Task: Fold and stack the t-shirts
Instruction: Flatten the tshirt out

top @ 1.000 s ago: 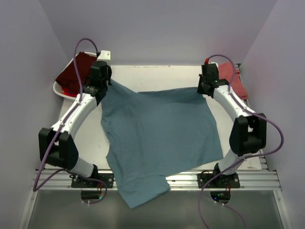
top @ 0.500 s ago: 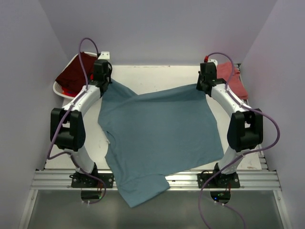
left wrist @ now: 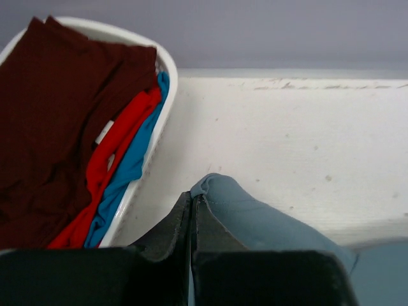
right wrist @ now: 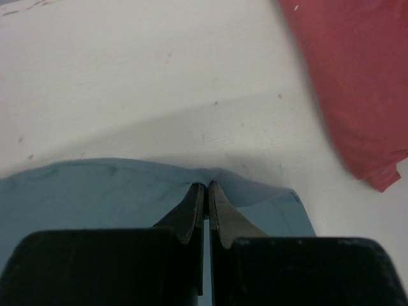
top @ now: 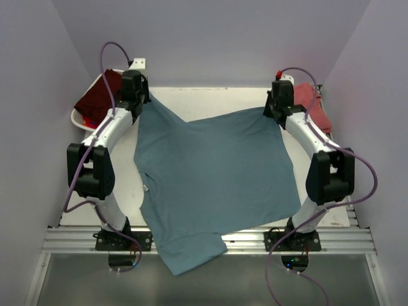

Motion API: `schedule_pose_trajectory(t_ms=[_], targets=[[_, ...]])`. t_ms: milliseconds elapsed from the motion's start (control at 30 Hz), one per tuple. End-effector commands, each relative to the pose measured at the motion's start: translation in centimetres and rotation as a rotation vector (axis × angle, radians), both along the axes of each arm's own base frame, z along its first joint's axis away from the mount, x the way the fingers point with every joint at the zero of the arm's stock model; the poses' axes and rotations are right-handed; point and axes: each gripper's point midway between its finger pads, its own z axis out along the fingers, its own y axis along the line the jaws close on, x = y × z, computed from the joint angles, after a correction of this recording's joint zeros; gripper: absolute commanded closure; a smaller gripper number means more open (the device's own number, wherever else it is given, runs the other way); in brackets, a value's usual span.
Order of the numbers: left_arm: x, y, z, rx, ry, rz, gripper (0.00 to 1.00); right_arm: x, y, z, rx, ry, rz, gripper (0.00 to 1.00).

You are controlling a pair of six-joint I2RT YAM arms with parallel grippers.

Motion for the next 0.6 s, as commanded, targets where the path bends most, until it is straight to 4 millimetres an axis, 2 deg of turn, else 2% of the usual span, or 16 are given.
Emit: schedule_pose_trajectory(t_ms=[0, 33, 67, 100, 167, 200, 233, 267, 300, 367, 400, 433, 467, 500, 533, 567], targets=[[-2.0, -1.7, 13.7, -0.132, -0.309, -0.098, 1.0, -2.6, 3.3, 13.3, 0.18, -0.363, 0.188, 1.0], [-5.0, -1.9, 19.5, -0.154, -0.449, -0.131, 1.0, -4.2, 3.9, 16.3, 0.207, -0.456, 0.235, 1.0], [-7.0, -2.1, 22.3, -0.174, -0.513, -0.157, 1.0, -5.7, 4.3, 17.7, 0.23, -0.535, 0.269, 1.0], [-11.3, -2.1, 27.6, -0.189, -0.64, -0.19, 1.0, -9.7, 3.6, 23.7, 0.247, -0.703, 0.278, 1.0], [-15.8, -1.9, 31.2, -0.197, -0.733, -0.218, 1.0, -13.7, 3.8, 26.5, 0.267, -0.814, 0.332, 1.0], [-20.6, -2.4, 34.5, -0.202, -0.821, -0.29, 1.0, -16.1, 3.6, 28.8, 0.267, -0.891, 0.35, 1.0], [-22.8, -2.7, 35.5, -0.204, -0.852, -0.325, 1.0, -20.4, 3.6, 32.0, 0.273, -1.0, 0.406, 1.0], [-25.3, -3.0, 36.6, -0.212, -0.893, -0.362, 1.0, -22.7, 3.8, 32.8, 0.273, -1.031, 0.445, 1.0], [-29.8, -3.7, 37.5, -0.218, -0.927, -0.443, 1.0, -26.2, 3.7, 34.6, 0.27, -1.098, 0.486, 1.0], [-34.5, -4.5, 38.2, -0.23, -0.968, -0.527, 1.0, -30.4, 4.8, 35.3, 0.282, -1.098, 0.599, 1.0], [-38.9, -4.7, 38.7, -0.226, -1.011, -0.584, 1.0, -32.2, 5.2, 35.8, 0.29, -1.105, 0.639, 1.0], [-41.3, -4.8, 39.0, -0.229, -1.036, -0.611, 1.0, -36.5, 5.1, 37.7, 0.277, -1.181, 0.693, 1.0], [-43.8, -5.1, 39.3, -0.223, -1.062, -0.65, 1.0, -38.6, 5.7, 37.5, 0.275, -1.176, 0.758, 1.0], [-47.6, -4.9, 39.6, -0.218, -1.107, -0.673, 1.0, -40.8, 5.6, 38.2, 0.272, -1.214, 0.782, 1.0], [-51.2, -4.7, 41.0, -0.208, -1.18, -0.694, 1.0, -42.8, 5.5, 38.9, 0.271, -1.255, 0.8, 1.0], [-53.7, -4.8, 41.6, -0.206, -1.225, -0.708, 1.0, -46.8, 5.0, 40.4, 0.254, -1.364, 0.826, 1.0]])
